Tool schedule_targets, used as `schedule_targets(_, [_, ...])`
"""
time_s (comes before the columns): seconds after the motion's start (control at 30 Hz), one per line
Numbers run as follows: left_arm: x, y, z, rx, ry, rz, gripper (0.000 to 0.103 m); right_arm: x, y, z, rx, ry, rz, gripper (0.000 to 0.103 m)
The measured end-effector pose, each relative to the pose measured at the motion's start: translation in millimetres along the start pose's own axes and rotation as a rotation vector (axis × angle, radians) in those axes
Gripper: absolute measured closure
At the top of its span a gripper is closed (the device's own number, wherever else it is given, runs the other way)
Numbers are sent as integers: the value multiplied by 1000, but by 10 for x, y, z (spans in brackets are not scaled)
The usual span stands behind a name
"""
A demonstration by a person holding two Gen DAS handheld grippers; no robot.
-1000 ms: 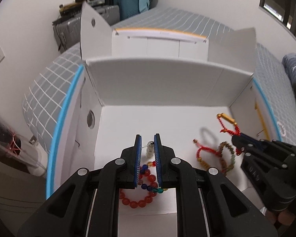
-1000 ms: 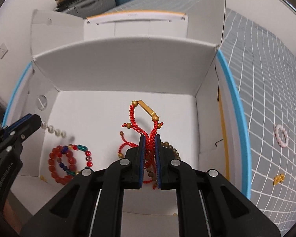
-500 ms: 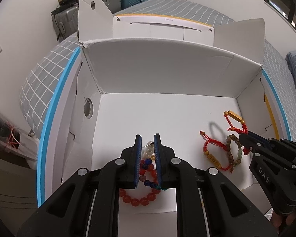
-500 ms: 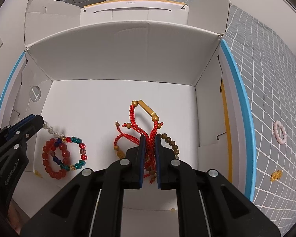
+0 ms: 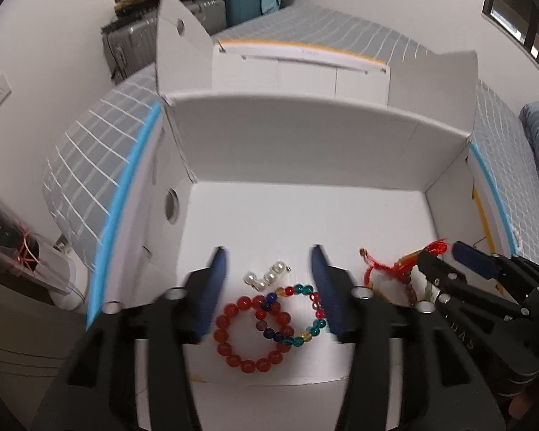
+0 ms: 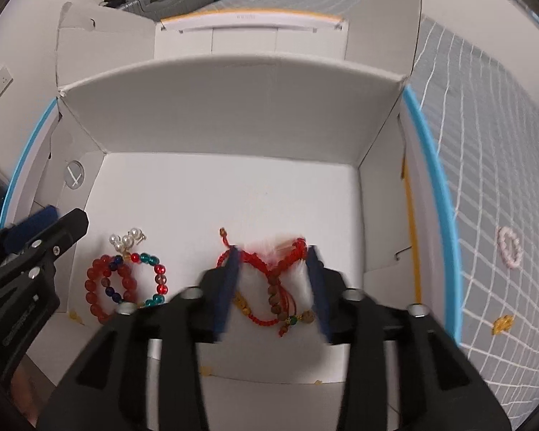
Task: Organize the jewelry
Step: 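Open both tools to drop the pearl strand and red cord bracelet into the box, then move both tools back over the pink and yellow bead bracelets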
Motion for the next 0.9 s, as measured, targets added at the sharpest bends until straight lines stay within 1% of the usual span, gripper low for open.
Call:
schedule_targets(0.03, [-61, -21, 36, -12, -4, -21, 42, -39, -11, 8, -3, -1, -10, 51])
schedule_targets(0.1, [-145, -45, 73, -20, -15, -48, 35, -143, -21, 4, -4, 1, -37, 41])
schedule_targets(0.17, [-228, -64, 87, -27, -23, -71, 27, -261, -27, -26, 0, 7, -71, 35])
schedule_targets(0.2, [-259, -65, 76, -27, -24, -79, 21, -300, -25, -33, 1, 9, -80, 32])
schedule_targets(0.27, [-324, -77, 48, -21, -14, -98, 17, -403, -15, -75, 7, 20, -105, 29])
schedule_targets(0.33, [-388, -81, 7, -14, -8, -120, 9, -509, -3, -139, 23, 25, -134, 23])
schedule_targets(0.4, [-469, -88, -13, -18, -3, -143, 6, -635, 20, -224, 40, 38, -167, 17])
schedule_targets(0.5, [-560, -84, -99, -15, 15, -160, 6, -781, 70, -343, 50, 55, -191, 9])
schedule_targets(0.67, [-642, -98, -352, 22, 42, -170, 6, -1033, 202, -647, 70, 104, -218, 8])
schedule_targets(0.9, [-827, -82, -819, 77, 105, -189, 6, -1358, 448, -1146, 113, 182, -259, 8])
Point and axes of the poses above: each gripper's, at about its wrist camera, not at the fingertips, and x roughly the way its jaws point, z to its left, y to its underside, the point moved 1 cm from there along x, roughly the way its jaws point, and after that the axes turned 7 degrees about -y, right-handed, at the moved point
